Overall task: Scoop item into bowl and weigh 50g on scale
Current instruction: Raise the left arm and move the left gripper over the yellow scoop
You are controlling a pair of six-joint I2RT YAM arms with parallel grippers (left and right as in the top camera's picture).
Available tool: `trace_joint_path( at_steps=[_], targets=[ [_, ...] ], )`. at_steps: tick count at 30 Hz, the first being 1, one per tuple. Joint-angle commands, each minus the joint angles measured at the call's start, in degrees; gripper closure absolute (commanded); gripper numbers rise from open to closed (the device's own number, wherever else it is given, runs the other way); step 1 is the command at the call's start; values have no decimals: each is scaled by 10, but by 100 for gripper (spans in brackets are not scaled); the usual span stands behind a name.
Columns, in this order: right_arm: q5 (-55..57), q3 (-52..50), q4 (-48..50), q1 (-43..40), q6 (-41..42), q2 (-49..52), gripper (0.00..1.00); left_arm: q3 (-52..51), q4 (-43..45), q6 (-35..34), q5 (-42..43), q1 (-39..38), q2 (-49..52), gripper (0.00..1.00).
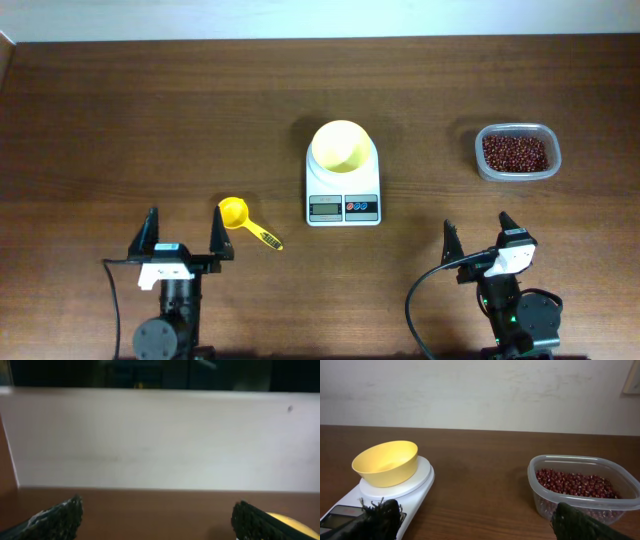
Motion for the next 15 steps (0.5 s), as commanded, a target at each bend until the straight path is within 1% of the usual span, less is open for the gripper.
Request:
trace_joint_path(
  at_steps=[1, 8, 12, 15],
  targets=[
    [9, -4, -2, 5, -4, -5, 1, 1, 45, -5, 16, 3, -1, 1],
    [9, -4, -2, 5, -4, -5, 1, 41, 50, -5, -16, 3, 15, 1],
    [9, -4, -2, 5, -4, -5, 1, 96, 50, -5, -20, 3, 98, 1],
    [9, -4, -2, 5, -4, -5, 1, 162, 50, -5, -17, 3, 195, 1]
  ],
)
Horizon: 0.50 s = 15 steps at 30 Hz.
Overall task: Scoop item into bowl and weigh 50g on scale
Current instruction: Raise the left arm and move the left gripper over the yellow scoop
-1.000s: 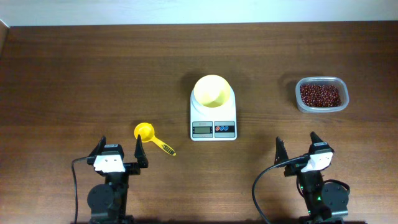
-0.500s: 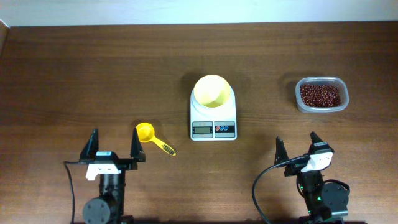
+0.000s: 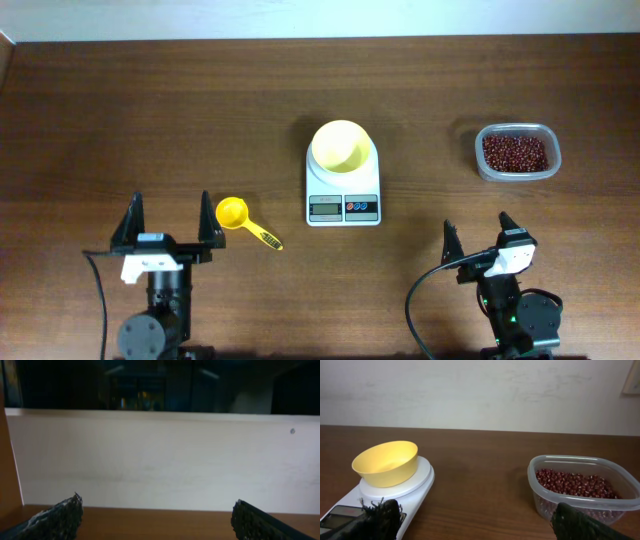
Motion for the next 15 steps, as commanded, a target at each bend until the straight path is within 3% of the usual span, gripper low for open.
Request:
trace_joint_path(
  at_steps=[1, 4, 6, 15],
  targets=[
    [9, -4, -1, 5, -4, -5, 1, 81, 0, -5, -1, 3, 96, 1],
    [9, -4, -1, 5, -4, -5, 1, 162, -33, -5, 32, 3, 188, 1],
    [9, -4, -1, 5, -4, -5, 1, 235, -106, -5, 44, 3, 261, 1],
    [9, -4, -1, 5, -4, -5, 1, 424, -341, -5, 43, 3, 392, 1]
  ],
)
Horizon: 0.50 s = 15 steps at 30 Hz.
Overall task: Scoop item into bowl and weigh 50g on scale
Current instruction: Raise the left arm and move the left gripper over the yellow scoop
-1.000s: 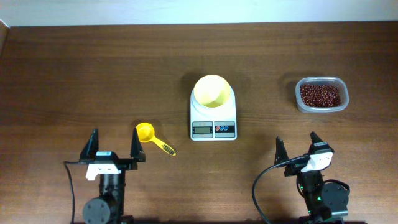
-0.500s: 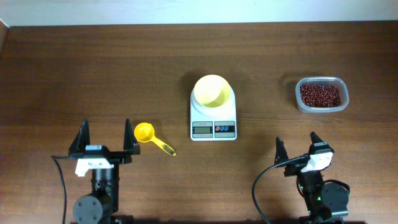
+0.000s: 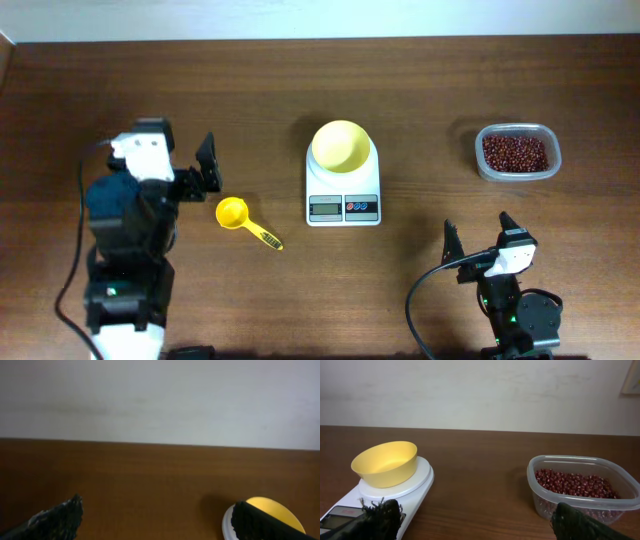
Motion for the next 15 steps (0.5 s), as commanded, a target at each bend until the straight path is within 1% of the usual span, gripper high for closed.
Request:
trace_joint_path(
  at_steps=[1, 6, 7, 8, 9, 10, 15],
  targets=[
    [7, -4, -2, 5, -4, -4, 1, 77, -53, -5, 8, 3, 38, 1],
    [7, -4, -2, 5, -4, -4, 1, 139, -159, -5, 16, 3, 88, 1],
    [7, -4, -2, 5, -4, -4, 1, 140, -167, -5, 41, 3, 92, 1],
    [7, -4, -2, 5, -4, -4, 1, 140, -179, -5, 83, 3, 93, 1],
    [7, -4, -2, 5, -4, -4, 1, 140, -188, -5, 114, 3, 93, 1],
    [7, -4, -2, 5, -4, -4, 1, 140, -190, -5, 122, 3, 93, 1],
    [7, -4, -2, 5, -4, -4, 1, 140, -190, -5, 123, 3, 94, 1]
  ],
)
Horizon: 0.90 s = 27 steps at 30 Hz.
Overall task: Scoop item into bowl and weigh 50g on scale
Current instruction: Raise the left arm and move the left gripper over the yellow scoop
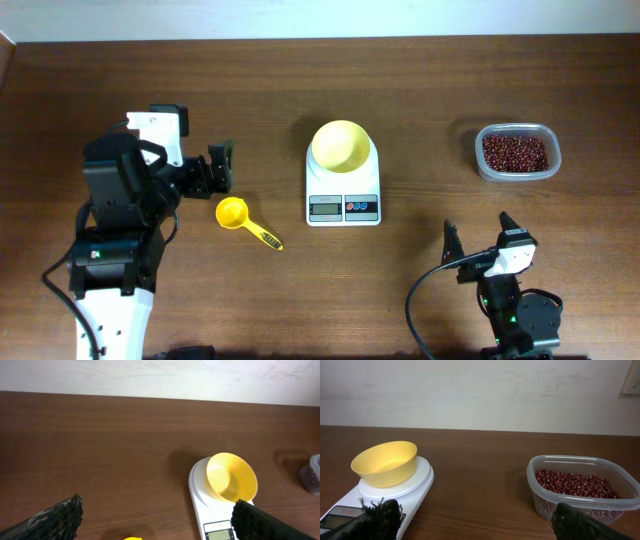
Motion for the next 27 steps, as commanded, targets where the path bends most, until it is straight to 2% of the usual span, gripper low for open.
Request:
trace_joint_path(
  at_steps=[1, 17, 23, 27],
  targets=[
    [7, -4, -2, 5, -4, -4, 1, 14, 1, -5, 22, 2, 0, 1],
    [7, -4, -2, 5, -4, -4, 1, 14, 1, -6, 21, 2, 3, 1],
    [7, -4, -2, 5, -4, -4, 1, 14, -21, -127, -101, 2, 3, 1],
    [7, -4, -2, 5, -4, -4, 1, 14, -40, -143, -141, 2, 3, 1]
  ],
)
